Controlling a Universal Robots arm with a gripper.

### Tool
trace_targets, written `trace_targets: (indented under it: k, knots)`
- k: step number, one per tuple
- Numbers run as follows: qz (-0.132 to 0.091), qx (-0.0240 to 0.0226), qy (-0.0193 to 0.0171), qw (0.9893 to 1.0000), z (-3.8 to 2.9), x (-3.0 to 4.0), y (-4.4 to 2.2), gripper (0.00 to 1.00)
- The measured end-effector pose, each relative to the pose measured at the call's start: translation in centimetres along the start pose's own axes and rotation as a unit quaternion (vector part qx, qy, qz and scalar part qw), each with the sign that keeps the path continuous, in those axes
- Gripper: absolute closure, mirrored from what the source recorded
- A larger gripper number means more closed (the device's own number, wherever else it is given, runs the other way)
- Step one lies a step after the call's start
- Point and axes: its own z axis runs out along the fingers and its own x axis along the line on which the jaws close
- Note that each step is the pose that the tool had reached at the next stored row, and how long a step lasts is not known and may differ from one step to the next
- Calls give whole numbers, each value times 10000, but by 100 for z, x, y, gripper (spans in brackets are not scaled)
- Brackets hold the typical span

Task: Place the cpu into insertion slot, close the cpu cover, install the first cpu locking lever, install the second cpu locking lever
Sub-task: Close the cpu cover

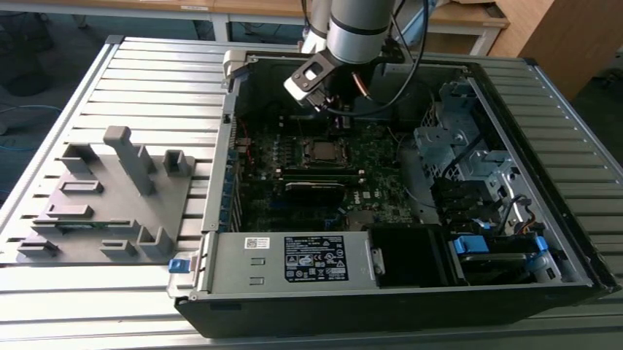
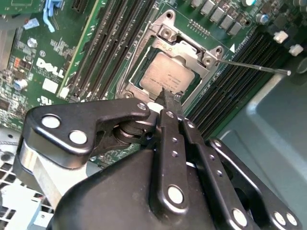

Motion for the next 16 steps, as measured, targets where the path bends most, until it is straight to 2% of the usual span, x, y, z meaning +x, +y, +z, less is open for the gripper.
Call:
trace_targets:
  k: [16]
  knots:
    - [-93,1,-2,10000,0,0,0,90]
